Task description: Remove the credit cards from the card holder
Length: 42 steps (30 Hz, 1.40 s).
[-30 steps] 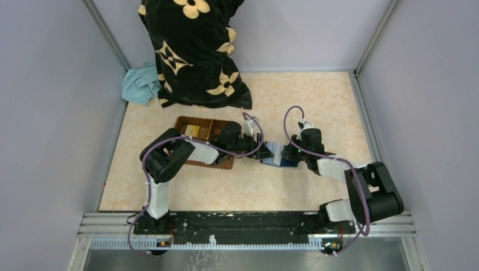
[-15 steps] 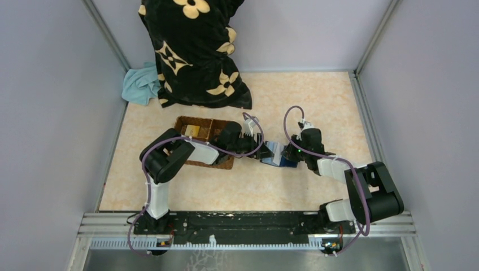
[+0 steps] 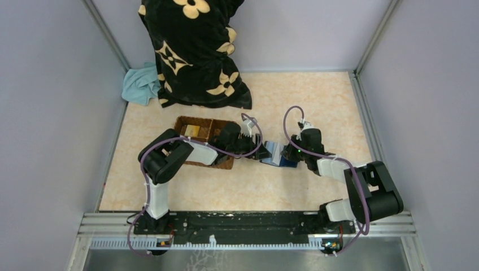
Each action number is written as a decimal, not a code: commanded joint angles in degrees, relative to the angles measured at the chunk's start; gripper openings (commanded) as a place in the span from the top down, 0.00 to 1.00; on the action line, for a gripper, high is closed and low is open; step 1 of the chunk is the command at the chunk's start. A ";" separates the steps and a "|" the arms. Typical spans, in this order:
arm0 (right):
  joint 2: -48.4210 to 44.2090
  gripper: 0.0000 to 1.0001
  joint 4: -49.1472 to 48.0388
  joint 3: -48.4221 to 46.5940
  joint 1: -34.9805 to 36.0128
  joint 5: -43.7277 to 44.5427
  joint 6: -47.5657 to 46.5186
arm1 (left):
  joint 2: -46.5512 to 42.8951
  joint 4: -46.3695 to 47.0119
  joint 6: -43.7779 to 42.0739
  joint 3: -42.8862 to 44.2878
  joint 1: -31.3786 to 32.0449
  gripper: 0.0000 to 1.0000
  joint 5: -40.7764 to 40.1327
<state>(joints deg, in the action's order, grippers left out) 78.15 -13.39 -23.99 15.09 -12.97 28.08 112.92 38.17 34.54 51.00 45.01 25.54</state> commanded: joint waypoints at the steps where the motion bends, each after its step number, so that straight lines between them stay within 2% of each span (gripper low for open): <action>1: -0.05 1.00 -1.11 0.43 -0.24 0.05 -1.01 | -0.39 -0.04 -0.71 -0.11 0.44 0.31 0.48; 20: 1.06 1.00 -1.77 0.70 -0.18 -0.53 -0.59 | -0.62 -0.28 1.31 5.10 3.75 0.36 2.50; 40: -16.27 1.00 12.80 -3.55 -0.27 6.79 -2.49 | 4.46 -3.67 0.61 12.78 5.18 0.38 3.89; 42: -17.69 0.94 13.70 -3.47 -0.28 7.84 -2.52 | 5.05 -3.80 0.77 13.37 5.47 0.38 3.98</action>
<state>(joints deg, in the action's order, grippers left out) 64.01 -1.39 -24.56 15.09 -8.27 26.63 116.20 34.65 35.51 62.26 49.65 28.16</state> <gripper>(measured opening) 0.006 0.622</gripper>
